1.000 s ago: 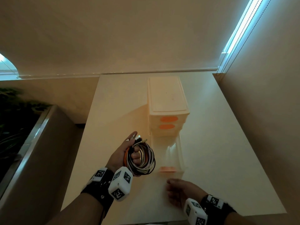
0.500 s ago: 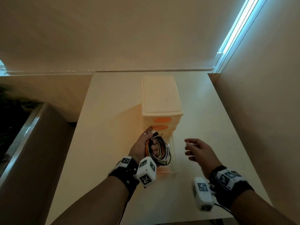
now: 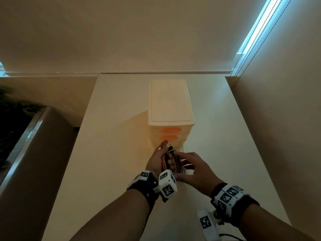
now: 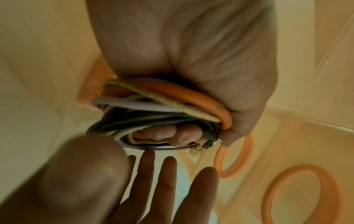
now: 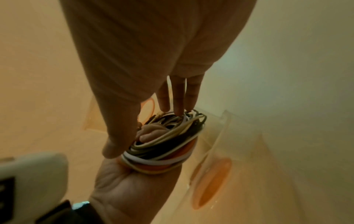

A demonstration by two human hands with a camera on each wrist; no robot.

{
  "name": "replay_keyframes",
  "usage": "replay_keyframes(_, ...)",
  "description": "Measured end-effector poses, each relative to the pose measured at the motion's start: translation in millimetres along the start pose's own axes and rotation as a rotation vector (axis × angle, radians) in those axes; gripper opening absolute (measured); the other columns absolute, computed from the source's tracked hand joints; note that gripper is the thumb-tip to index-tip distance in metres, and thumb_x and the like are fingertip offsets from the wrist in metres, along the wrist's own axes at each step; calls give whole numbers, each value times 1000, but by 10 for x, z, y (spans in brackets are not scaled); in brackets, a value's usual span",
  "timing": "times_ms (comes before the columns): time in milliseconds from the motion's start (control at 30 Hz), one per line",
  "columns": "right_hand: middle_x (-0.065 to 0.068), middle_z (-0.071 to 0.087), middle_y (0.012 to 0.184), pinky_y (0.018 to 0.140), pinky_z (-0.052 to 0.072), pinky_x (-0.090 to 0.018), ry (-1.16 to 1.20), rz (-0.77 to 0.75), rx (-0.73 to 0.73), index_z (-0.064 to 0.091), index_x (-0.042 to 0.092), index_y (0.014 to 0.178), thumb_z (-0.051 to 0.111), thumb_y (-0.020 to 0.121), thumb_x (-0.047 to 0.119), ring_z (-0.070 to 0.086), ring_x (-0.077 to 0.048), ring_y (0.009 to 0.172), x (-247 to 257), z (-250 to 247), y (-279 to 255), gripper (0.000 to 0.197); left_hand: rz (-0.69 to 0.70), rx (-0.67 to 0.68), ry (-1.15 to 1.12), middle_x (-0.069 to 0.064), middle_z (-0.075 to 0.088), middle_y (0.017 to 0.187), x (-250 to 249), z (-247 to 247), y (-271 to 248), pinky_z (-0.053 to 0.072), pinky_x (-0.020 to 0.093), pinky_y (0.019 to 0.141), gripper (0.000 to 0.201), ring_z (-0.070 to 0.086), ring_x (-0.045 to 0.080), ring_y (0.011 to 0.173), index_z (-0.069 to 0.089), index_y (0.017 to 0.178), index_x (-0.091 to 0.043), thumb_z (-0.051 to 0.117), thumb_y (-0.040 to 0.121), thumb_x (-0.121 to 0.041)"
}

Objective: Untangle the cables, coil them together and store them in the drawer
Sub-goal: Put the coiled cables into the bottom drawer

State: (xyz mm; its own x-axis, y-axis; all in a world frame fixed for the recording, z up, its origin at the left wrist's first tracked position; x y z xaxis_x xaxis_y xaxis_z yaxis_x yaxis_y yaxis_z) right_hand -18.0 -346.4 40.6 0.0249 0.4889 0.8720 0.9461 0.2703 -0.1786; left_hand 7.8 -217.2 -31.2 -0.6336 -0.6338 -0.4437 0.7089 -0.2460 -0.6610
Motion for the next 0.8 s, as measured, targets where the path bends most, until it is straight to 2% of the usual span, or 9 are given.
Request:
replay_keyframes(100, 19, 49, 129, 105, 47, -29, -96, -58, 45, 44, 49, 143, 84, 75, 48, 52, 2, 120, -28, 10, 38, 79, 19, -33, 13, 13, 54, 67, -29, -4, 13, 42, 24, 45, 32, 47, 19, 43, 55, 135, -27, 54, 103, -23)
replay_keyframes(200, 14, 39, 147, 113, 41, -29, -228, -173, 73, 29, 52, 149, 77, 77, 58, 41, -3, 135, 36, 60, 61, 87, 29, -24, 28, 18, 53, 76, -12, 4, 33, 45, 27, 45, 29, 47, 21, 45, 57, 132, -26, 54, 103, -23)
replay_keyframes(300, 8, 23, 163, 115, 40, -35, -333, -239, 80, 22, 41, 158, 68, 77, 65, 36, -13, 145, 71, 147, 73, 96, 31, -55, 12, 22, 60, 90, 1, 2, 21, 49, 32, 48, 33, 53, 26, 54, 55, 135, -21, 57, 102, -24)
replay_keyframes(433, 9, -5, 169, 123, 22, -41, -541, -225, 124, -4, 35, 159, 51, 83, 66, 15, -13, 153, 11, 335, 67, 99, 16, -142, -28, 15, 67, 121, 3, 34, -7, 54, 53, 92, 38, 66, 39, 105, 54, 135, -30, 64, 98, -26)
replay_keyframes(533, 12, -12, 167, 126, 9, -43, -584, -188, 106, -13, 33, 156, 30, 86, 61, -5, -5, 154, 37, 389, 104, 87, -12, -200, 64, 16, 63, 129, -14, 10, -5, 49, 57, 102, 51, 64, 40, 116, 45, 142, -27, 67, 96, -34)
replay_keyframes(600, 12, -11, 166, 126, 7, -44, -603, -185, 104, -9, 30, 158, 20, 87, 57, -10, -3, 153, 54, 421, 135, 81, -46, -187, 137, 20, 64, 131, 60, -163, 177, 51, 59, 100, 65, 65, 42, 116, 48, 144, -13, 70, 92, -45)
replay_keyframes(667, 11, -12, 166, 125, 8, -45, -631, -198, 101, -6, 26, 160, 19, 93, 54, -12, -4, 153, 50, 458, 154, 76, -54, -224, 216, 18, 69, 125, -19, -101, 24, 55, 54, 96, 66, 69, 40, 110, 56, 138, -11, 68, 89, -54)
replay_keyframes(733, 11, -17, 166, 125, 6, -44, -663, -195, 100, -11, 27, 159, 29, 99, 51, -17, -4, 152, -4, 513, 145, 77, -61, -248, 305, 14, 71, 119, -142, 68, -190, 58, 41, 79, 59, 70, 32, 100, 62, 129, -8, 57, 96, -57)
replay_keyframes(800, 12, -23, 165, 125, 2, -39, -648, -168, 87, -19, 30, 156, 38, 100, 50, -20, -3, 151, -76, 556, 124, 83, -85, -289, 523, 10, 68, 115, -195, 84, -209, 48, 28, 60, 59, 65, 23, 85, 61, 125, -5, 39, 105, -55)
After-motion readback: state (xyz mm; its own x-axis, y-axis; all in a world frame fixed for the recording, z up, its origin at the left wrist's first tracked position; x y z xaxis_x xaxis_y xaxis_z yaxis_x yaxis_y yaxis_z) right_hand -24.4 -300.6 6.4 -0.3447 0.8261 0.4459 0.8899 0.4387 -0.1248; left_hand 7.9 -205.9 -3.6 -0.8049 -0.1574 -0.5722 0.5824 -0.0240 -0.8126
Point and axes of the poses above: each hand's wrist, its own y-axis towards the middle knuckle, its own z-axis out of the palm, x = y × z, the point moved 8 cm from there along y, towards the middle knuckle
